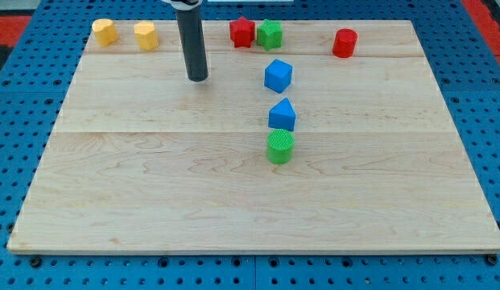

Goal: Separate red star and green star at top center

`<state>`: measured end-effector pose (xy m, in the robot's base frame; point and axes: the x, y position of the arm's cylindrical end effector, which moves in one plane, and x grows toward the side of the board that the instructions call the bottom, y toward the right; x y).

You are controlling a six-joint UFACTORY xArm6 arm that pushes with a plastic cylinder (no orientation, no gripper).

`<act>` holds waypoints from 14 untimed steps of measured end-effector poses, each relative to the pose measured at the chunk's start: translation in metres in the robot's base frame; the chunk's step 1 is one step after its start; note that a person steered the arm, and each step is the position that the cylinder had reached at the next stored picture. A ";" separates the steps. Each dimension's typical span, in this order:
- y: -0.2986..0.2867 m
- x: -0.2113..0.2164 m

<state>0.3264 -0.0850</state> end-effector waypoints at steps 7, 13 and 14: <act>0.094 -0.133; 0.081 -0.107; 0.107 -0.103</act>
<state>0.2232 0.0223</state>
